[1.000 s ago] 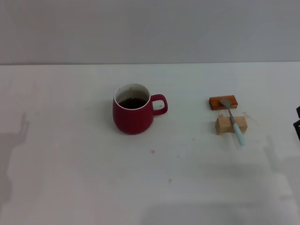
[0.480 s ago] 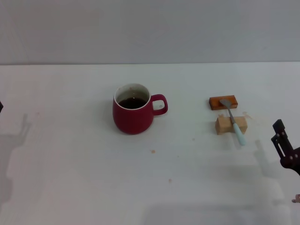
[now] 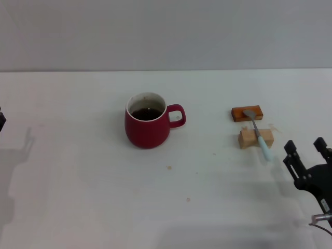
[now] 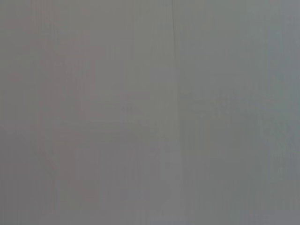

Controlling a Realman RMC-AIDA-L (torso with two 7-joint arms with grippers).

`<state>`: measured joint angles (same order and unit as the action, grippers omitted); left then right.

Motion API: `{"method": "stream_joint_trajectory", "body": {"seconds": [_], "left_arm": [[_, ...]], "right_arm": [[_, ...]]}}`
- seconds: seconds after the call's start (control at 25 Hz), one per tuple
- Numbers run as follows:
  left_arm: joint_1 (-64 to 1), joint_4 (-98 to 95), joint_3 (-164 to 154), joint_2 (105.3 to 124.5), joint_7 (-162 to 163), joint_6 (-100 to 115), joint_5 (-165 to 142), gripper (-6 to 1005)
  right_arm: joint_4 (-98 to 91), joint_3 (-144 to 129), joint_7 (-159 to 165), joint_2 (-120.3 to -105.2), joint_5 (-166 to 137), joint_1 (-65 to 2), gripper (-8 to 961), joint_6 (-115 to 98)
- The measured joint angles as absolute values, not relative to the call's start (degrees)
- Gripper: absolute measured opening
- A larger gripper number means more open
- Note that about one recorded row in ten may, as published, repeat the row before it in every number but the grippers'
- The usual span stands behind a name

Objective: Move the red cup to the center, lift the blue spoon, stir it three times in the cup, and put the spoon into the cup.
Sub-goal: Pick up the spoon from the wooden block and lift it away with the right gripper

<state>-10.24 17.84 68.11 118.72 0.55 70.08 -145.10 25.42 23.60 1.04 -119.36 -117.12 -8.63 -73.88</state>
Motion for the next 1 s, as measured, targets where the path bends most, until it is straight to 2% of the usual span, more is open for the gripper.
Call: {"method": "stream_joint_trajectory", "body": {"seconds": [1.0], "left_arm": [[-10.5,17.8,67.5,118.65,0.3,70.1,-145.5,859]], "right_arm": [[25.5,23.5,1.1,-119.4,-117.1,-12.8,684,-63.5]]}}
